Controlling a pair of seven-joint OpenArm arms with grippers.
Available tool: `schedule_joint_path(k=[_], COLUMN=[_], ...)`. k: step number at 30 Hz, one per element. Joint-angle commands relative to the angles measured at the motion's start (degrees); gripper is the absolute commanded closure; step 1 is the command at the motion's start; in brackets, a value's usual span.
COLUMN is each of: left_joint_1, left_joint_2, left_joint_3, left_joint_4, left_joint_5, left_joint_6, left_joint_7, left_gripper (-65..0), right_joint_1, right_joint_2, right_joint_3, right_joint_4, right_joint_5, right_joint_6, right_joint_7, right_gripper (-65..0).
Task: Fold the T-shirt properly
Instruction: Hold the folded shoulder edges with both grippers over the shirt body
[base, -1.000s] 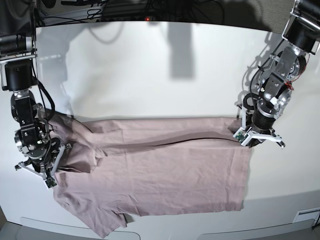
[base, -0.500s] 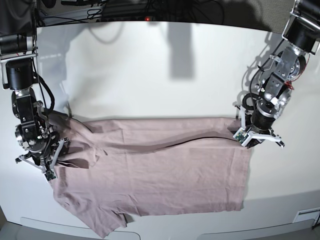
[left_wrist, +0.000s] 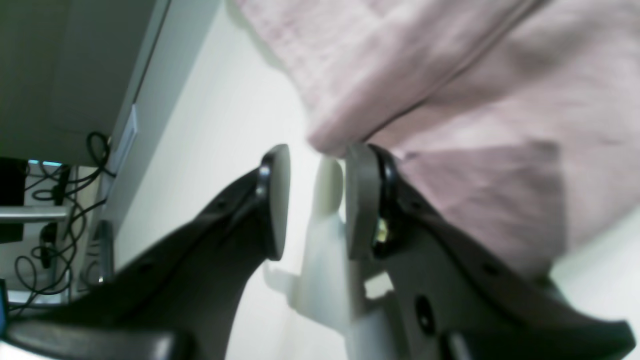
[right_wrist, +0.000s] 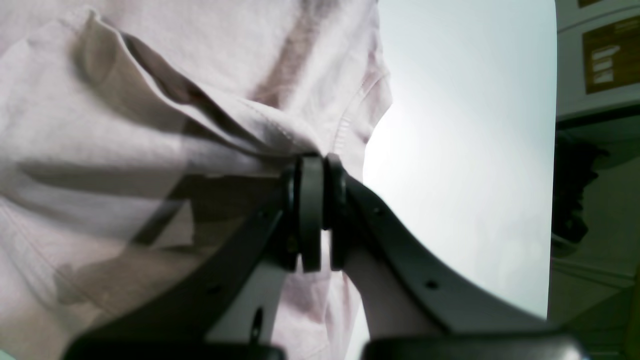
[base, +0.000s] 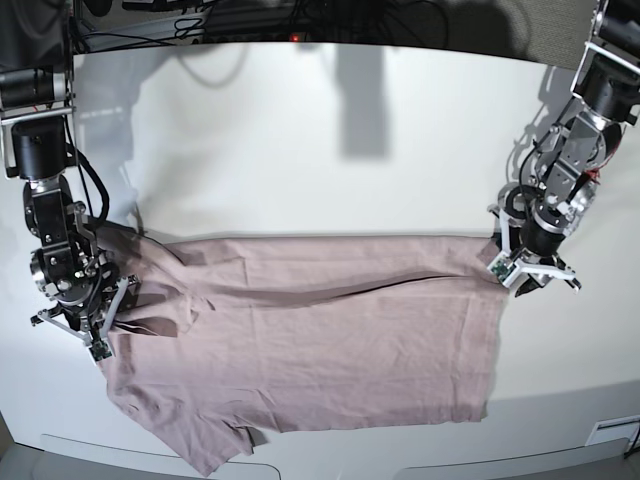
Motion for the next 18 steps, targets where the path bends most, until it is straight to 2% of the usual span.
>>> schedule_joint_path(k=[1, 12, 18], left_joint_1=[-1.3, -1.4, -3.5], left_joint_2=[-0.7, 2.3, 2.6], left_joint_3=[-0.4, -0.4, -0.4], left_joint_4=[0.8, 1.3, 1.3], left_joint_5=[0.0, 0.0, 0.0], left_joint_6=[1.3, 1.2, 1.2], left_joint_7=[-1.5, -1.9, -1.9], left_gripper=[-18.7, -18.7, -18.7], right_joint_1=[1.9, 1.9, 1.9], right_joint_2=[1.1, 1.1, 1.1], right_joint_3=[0.4, 0.4, 0.4], right_joint_4=[0.8, 0.8, 0.8], right_joint_5=[-0.2, -0.2, -0.2], right_joint_6=[-0.6, -0.6, -0.6], right_joint_7=[0.9, 0.9, 0.7], right_gripper=[0.0, 0.0, 0.0])
